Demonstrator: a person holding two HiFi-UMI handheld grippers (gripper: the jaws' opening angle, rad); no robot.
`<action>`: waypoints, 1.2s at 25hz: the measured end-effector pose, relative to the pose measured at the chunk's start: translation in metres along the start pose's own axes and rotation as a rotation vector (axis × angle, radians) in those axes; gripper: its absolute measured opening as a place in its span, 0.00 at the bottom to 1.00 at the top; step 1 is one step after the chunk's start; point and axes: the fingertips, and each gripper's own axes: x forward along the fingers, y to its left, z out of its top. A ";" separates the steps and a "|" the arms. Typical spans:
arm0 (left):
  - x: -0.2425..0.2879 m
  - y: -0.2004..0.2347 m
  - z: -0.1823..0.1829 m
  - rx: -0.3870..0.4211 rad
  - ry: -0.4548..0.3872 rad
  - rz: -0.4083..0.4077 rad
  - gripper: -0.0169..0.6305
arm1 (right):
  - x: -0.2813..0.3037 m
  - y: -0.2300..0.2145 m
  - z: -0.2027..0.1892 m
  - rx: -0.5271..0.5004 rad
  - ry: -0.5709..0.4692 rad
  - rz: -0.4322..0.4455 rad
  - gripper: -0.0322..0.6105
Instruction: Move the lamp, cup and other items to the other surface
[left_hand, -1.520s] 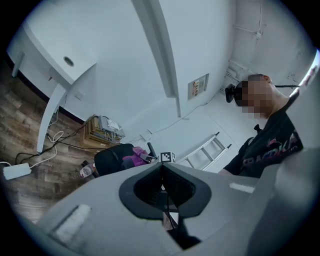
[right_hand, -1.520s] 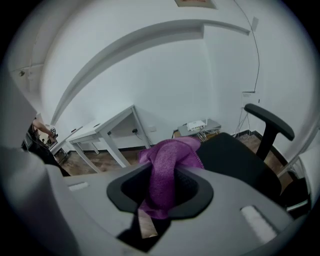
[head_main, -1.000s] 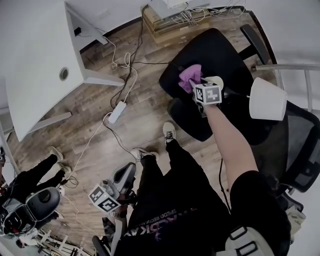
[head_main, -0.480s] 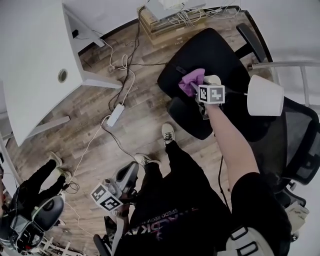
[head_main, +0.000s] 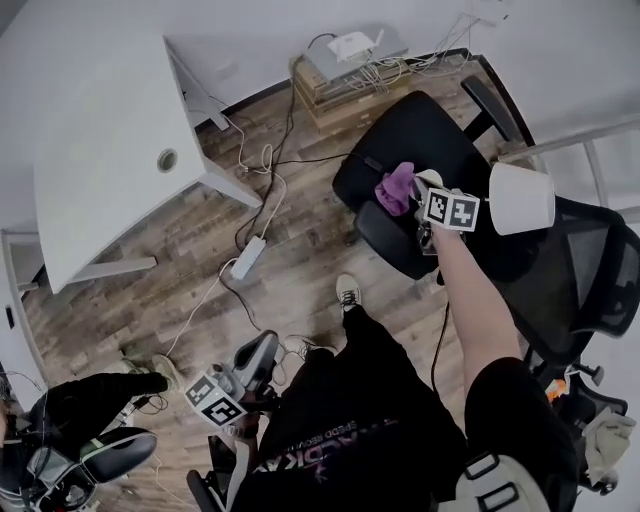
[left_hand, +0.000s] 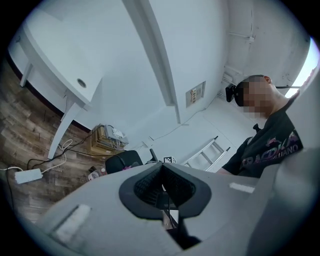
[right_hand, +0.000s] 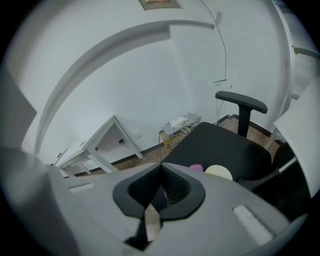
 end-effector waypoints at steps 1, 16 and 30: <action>-0.004 -0.001 0.003 0.011 -0.014 -0.003 0.02 | -0.004 0.018 0.009 -0.011 -0.024 0.046 0.05; -0.111 -0.017 0.038 0.071 -0.189 -0.005 0.02 | -0.171 0.428 -0.040 -0.373 -0.005 0.909 0.05; -0.208 -0.029 0.023 0.141 -0.278 0.049 0.02 | -0.291 0.559 -0.212 -0.415 0.238 1.299 0.05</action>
